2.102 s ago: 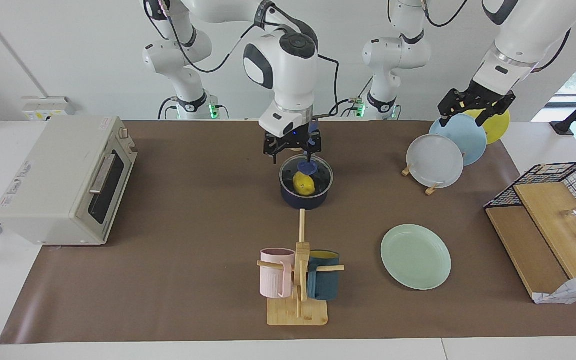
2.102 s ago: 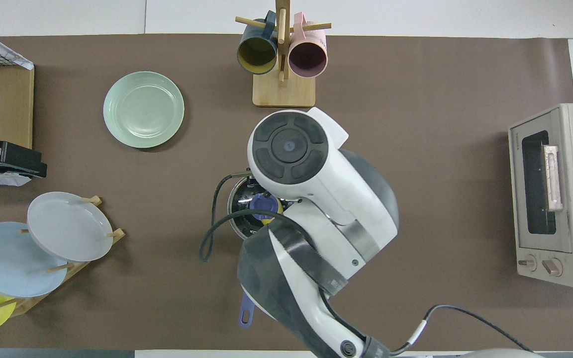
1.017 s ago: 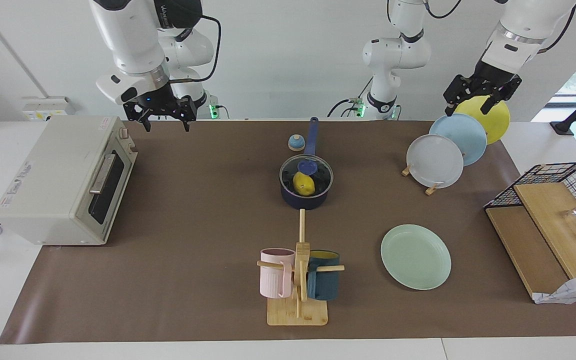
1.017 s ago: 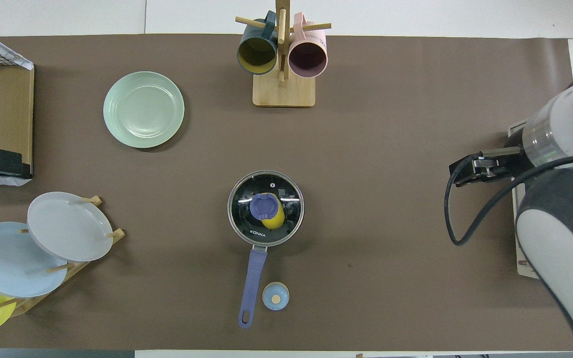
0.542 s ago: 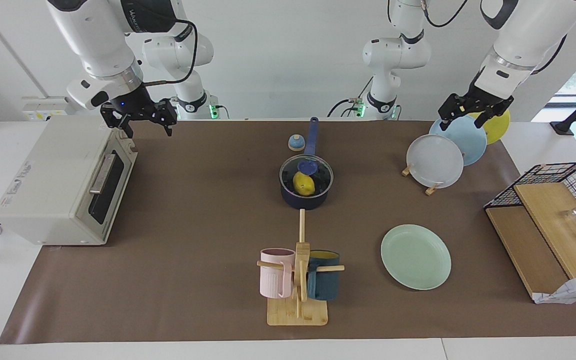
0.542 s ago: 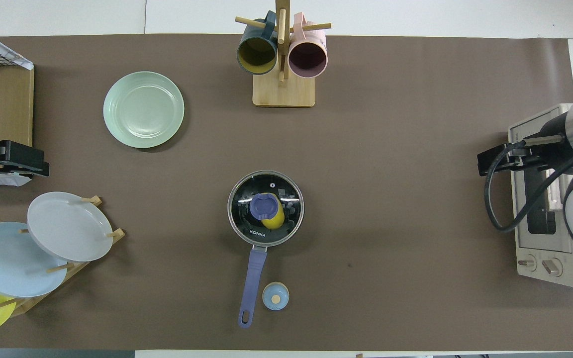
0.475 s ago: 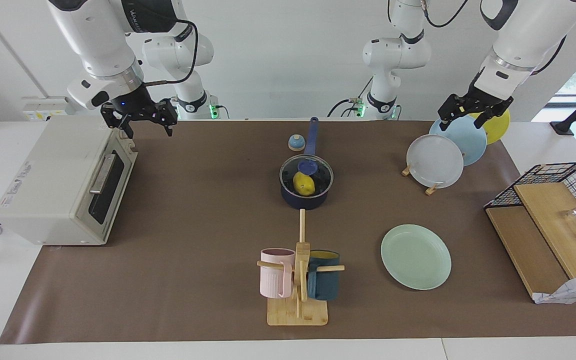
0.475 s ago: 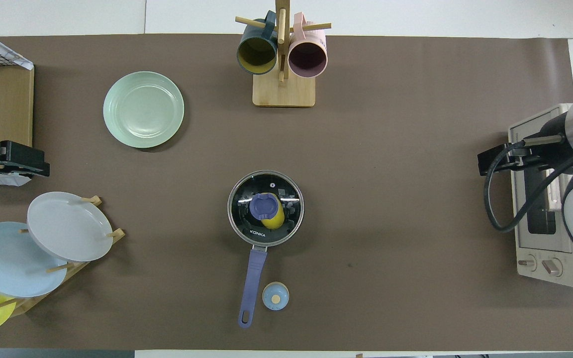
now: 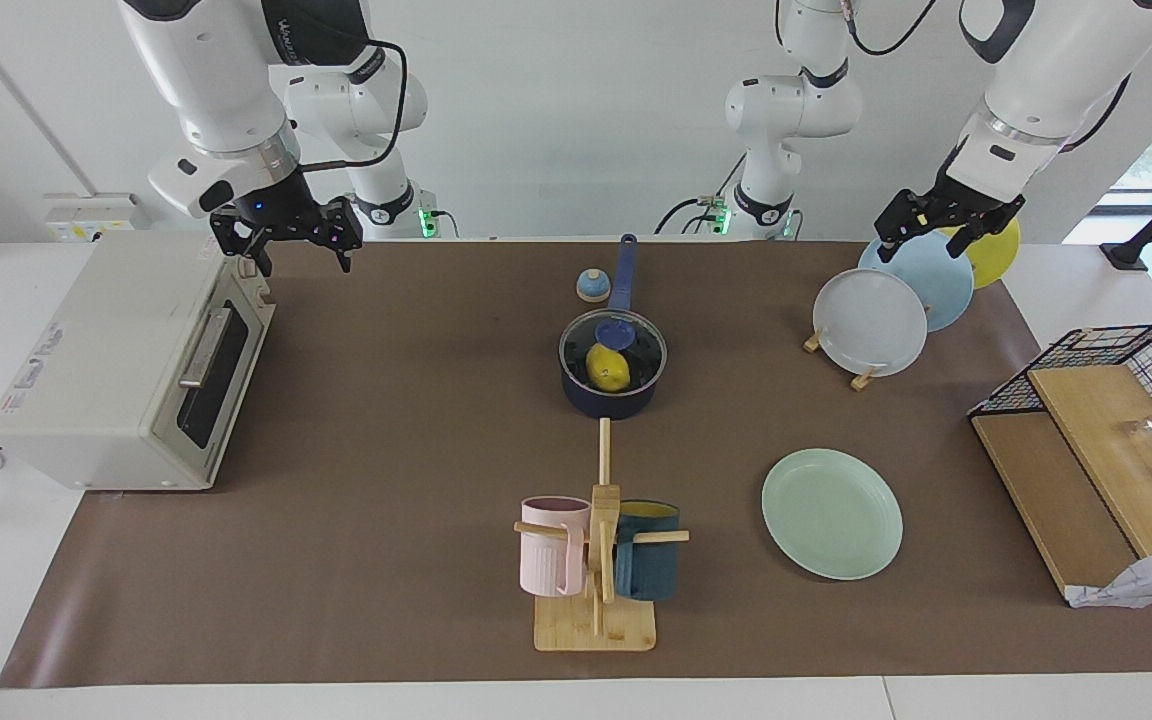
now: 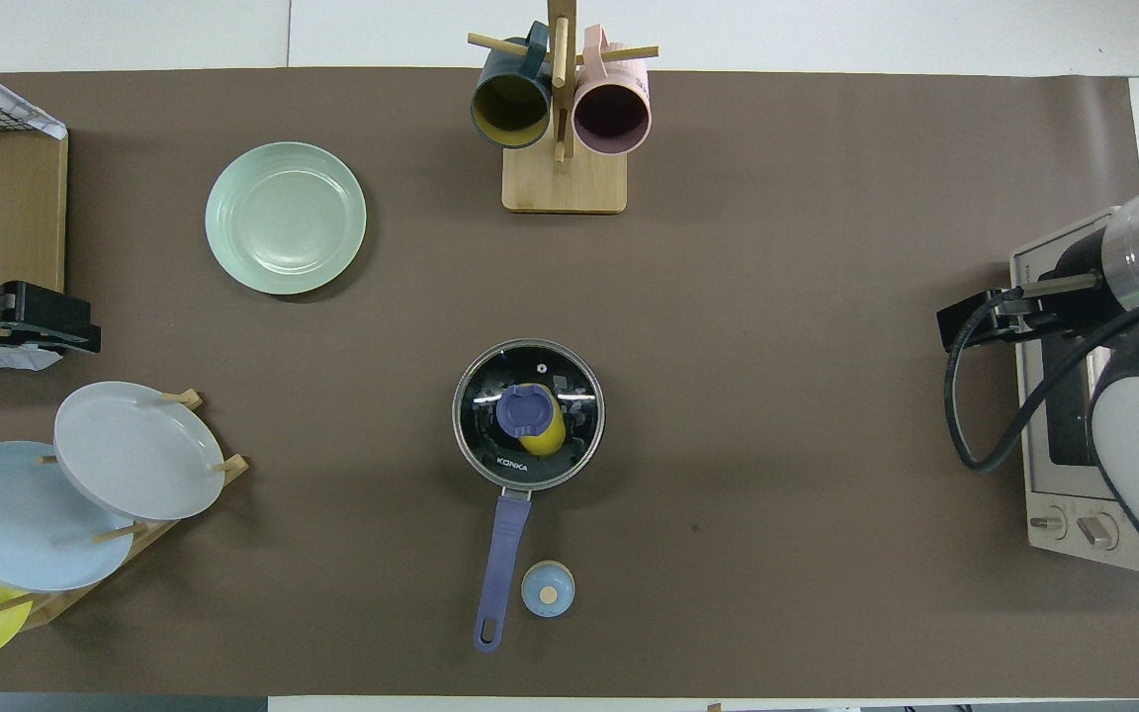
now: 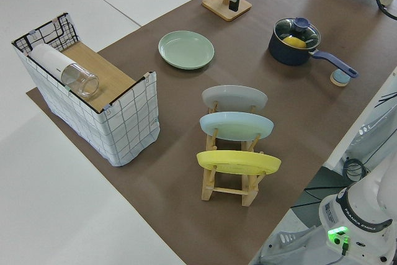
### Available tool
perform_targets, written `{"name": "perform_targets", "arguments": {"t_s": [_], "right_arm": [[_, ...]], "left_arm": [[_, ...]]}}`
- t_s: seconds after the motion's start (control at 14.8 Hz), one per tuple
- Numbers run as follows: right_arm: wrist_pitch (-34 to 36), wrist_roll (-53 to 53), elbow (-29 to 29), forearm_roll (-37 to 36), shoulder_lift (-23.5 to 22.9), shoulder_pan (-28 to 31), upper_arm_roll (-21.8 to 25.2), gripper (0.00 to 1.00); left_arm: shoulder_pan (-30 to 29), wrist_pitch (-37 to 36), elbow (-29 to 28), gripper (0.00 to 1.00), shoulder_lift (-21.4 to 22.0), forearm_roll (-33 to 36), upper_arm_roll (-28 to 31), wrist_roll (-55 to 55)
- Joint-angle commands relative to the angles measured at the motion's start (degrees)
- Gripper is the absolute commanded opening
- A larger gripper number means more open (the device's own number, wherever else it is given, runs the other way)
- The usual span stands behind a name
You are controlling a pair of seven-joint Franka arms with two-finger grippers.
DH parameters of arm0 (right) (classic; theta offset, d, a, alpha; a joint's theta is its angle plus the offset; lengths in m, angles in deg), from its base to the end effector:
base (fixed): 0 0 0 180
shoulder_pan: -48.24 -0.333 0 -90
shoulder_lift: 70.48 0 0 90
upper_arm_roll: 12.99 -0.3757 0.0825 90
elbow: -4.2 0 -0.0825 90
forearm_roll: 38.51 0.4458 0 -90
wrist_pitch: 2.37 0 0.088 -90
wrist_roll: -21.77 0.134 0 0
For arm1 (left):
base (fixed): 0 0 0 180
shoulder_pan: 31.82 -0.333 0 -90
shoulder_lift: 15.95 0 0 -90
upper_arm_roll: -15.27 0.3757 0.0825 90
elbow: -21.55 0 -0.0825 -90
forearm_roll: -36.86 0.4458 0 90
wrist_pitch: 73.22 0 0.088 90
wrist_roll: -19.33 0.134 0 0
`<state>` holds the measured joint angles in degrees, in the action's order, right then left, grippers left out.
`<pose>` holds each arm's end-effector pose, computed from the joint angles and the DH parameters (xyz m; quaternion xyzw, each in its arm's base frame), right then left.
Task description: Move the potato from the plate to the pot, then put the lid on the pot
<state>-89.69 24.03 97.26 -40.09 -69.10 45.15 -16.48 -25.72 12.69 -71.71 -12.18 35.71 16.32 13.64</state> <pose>0.5955 0.0653 0.6397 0.9985 0.0375 -0.0368 0.0174 0.5797 -0.0537 0.6606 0.9994 0.0051 -0.0321 0.0077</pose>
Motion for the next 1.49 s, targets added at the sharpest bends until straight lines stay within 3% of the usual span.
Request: {"name": "perform_targets", "arguments": {"t_s": [0.0, 1.15, 1.42], "right_arm": [[-1.79, -0.95, 0.71, -0.18, 0.64, 1.59, -0.64, 1.0], [-1.89, -0.86, 0.71, 0.17, 1.17, 1.59, 0.85, 1.0], [-1.19, -1.56, 0.01, 0.97, 1.08, 1.59, 4.45, 1.0]], "left_arm": [[-0.39, 0.75, -1.13, 1.0, 0.97, 0.72, -0.43, -0.64], [-0.56, 0.92, -0.96, 1.0, 0.88, 0.71, -0.43, -0.64], [-0.56, 1.01, -0.96, 1.0, 0.88, 0.71, -0.43, -0.64]]}}
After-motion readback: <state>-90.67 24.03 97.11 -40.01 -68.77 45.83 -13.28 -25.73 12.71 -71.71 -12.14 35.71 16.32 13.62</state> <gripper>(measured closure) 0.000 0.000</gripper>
